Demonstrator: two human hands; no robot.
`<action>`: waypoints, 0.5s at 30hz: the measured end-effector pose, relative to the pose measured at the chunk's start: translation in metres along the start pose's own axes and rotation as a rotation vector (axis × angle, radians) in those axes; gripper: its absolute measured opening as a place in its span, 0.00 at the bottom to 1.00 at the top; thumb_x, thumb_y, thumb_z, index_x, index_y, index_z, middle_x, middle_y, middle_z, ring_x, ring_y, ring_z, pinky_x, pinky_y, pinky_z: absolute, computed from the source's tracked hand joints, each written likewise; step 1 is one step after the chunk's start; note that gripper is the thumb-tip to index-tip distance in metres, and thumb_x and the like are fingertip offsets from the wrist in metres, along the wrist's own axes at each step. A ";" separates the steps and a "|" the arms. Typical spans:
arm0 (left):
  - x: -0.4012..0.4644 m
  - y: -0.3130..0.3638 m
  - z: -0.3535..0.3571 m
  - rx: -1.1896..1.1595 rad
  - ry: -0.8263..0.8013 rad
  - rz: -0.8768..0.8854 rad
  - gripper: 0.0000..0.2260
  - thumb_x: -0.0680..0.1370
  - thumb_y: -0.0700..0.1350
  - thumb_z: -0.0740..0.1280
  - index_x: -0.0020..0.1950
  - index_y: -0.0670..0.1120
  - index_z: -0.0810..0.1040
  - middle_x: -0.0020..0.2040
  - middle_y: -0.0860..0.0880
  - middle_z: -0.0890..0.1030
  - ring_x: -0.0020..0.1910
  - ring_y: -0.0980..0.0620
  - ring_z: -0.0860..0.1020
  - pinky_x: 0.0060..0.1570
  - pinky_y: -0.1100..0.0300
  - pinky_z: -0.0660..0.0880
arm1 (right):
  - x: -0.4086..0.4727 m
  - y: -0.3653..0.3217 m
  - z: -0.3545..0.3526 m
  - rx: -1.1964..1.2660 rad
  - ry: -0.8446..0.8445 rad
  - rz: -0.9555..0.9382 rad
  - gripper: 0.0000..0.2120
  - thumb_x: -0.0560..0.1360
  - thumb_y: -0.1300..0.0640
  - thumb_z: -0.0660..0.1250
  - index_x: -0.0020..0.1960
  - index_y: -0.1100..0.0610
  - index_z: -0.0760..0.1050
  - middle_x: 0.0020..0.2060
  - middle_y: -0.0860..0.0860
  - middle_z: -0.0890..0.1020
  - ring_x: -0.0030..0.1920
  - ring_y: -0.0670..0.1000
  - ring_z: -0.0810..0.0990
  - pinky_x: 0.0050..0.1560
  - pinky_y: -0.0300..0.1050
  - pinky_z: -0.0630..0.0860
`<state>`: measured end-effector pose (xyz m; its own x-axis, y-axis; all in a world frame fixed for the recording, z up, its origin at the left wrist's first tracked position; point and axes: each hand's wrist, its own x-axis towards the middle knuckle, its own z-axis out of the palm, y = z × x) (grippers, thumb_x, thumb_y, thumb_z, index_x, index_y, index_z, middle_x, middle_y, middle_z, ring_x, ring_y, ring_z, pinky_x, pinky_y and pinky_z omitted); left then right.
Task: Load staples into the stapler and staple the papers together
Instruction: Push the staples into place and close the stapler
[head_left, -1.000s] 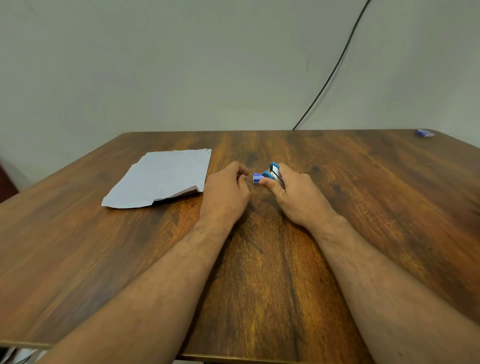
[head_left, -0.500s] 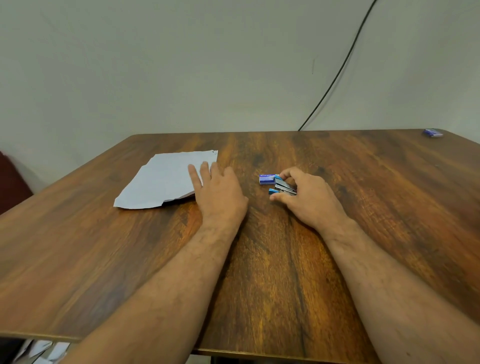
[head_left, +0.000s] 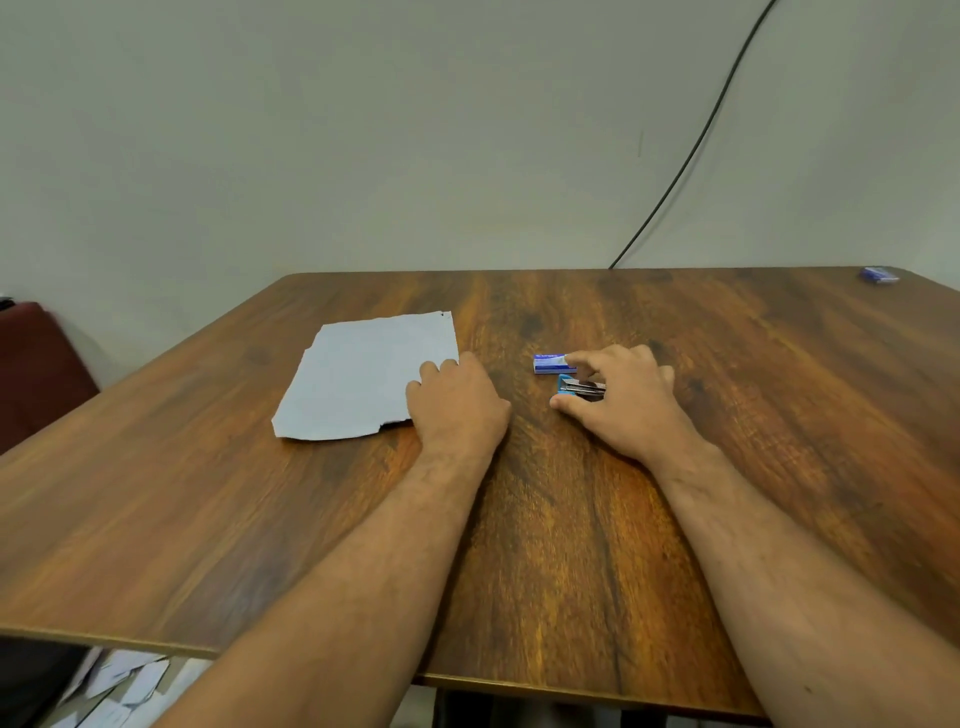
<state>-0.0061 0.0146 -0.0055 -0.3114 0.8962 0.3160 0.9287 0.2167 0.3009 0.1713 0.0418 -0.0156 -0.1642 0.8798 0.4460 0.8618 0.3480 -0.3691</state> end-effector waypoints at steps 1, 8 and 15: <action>0.000 0.001 -0.001 -0.020 0.006 0.003 0.13 0.77 0.48 0.66 0.60 0.46 0.75 0.60 0.45 0.80 0.62 0.43 0.74 0.58 0.48 0.70 | -0.001 -0.001 0.000 0.000 0.025 -0.021 0.24 0.72 0.36 0.70 0.66 0.42 0.76 0.58 0.45 0.79 0.63 0.52 0.69 0.57 0.52 0.62; 0.012 0.014 -0.026 -0.175 -0.002 -0.069 0.14 0.76 0.50 0.65 0.59 0.47 0.77 0.60 0.44 0.81 0.62 0.42 0.74 0.60 0.48 0.68 | -0.002 -0.008 0.000 -0.047 0.158 -0.189 0.16 0.75 0.41 0.70 0.58 0.48 0.81 0.51 0.48 0.81 0.58 0.54 0.72 0.53 0.49 0.60; 0.047 0.000 -0.023 0.019 -0.367 -0.335 0.30 0.72 0.58 0.70 0.71 0.47 0.74 0.76 0.36 0.68 0.74 0.28 0.64 0.68 0.29 0.63 | -0.004 -0.029 0.003 -0.072 0.142 -0.416 0.11 0.76 0.46 0.70 0.52 0.51 0.83 0.45 0.49 0.82 0.52 0.53 0.74 0.52 0.51 0.71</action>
<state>-0.0248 0.0476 0.0299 -0.5055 0.8524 -0.1338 0.7942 0.5202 0.3141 0.1457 0.0290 -0.0097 -0.4413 0.6148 0.6537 0.7682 0.6353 -0.0788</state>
